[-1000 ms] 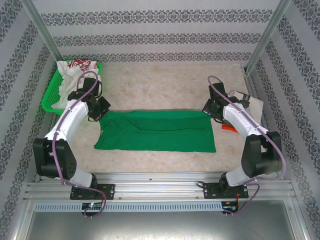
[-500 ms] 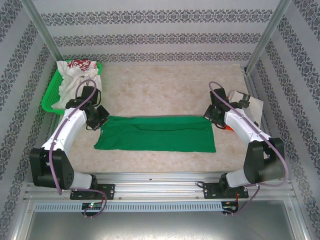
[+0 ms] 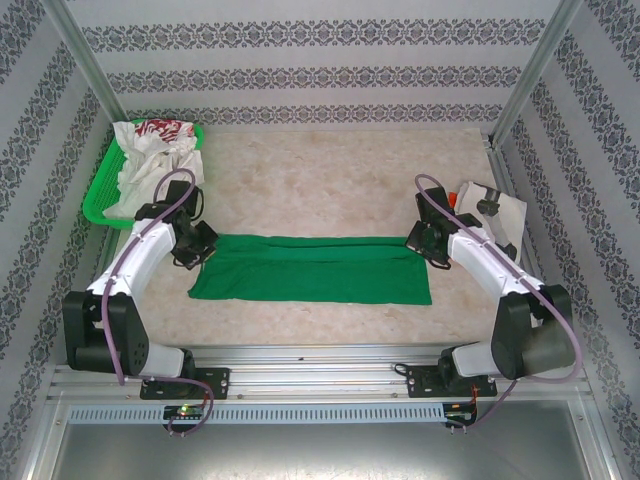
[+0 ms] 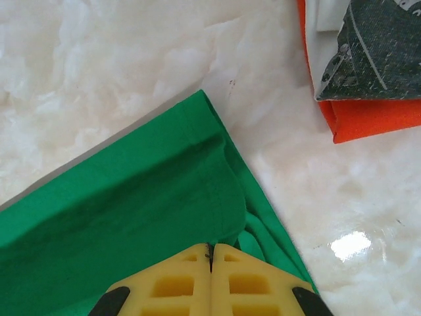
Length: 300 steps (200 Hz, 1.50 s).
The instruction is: Fold and stack the t-shirts
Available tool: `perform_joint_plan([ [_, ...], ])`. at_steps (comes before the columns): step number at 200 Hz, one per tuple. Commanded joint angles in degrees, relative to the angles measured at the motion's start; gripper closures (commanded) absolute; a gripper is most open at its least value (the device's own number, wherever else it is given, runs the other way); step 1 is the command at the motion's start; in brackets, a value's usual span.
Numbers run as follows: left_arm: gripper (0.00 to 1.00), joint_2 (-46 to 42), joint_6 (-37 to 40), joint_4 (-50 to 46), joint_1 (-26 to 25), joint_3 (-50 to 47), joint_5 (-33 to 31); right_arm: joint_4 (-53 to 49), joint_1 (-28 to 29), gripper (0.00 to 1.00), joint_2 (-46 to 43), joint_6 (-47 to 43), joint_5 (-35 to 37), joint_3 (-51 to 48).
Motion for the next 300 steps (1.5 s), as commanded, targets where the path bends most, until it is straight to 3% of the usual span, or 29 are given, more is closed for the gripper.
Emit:
perform_joint_plan([
  [1, 1.0, -0.28, 1.53, -2.2, 1.2, 2.44, -1.25, -3.39, 1.02, 1.0, -2.95, 0.89, 2.13, 1.87],
  [97, 1.0, -3.84, 3.04, -5.42, 2.18, -0.07, -0.14, -5.4, 1.93, 1.0, -10.29, 3.08, 1.54, -6.3],
  [180, 1.0, -4.76, 2.57, -3.43, 2.27, -7.87, -0.82, -3.8, 2.75, 1.0, -5.7, 3.56, 0.86, -8.84],
  [300, 1.0, 0.6, 4.66, 0.22, 3.15, -9.78, -1.63, -2.53, 4.11, 1.0, -2.8, 4.79, 1.67, -11.29],
])
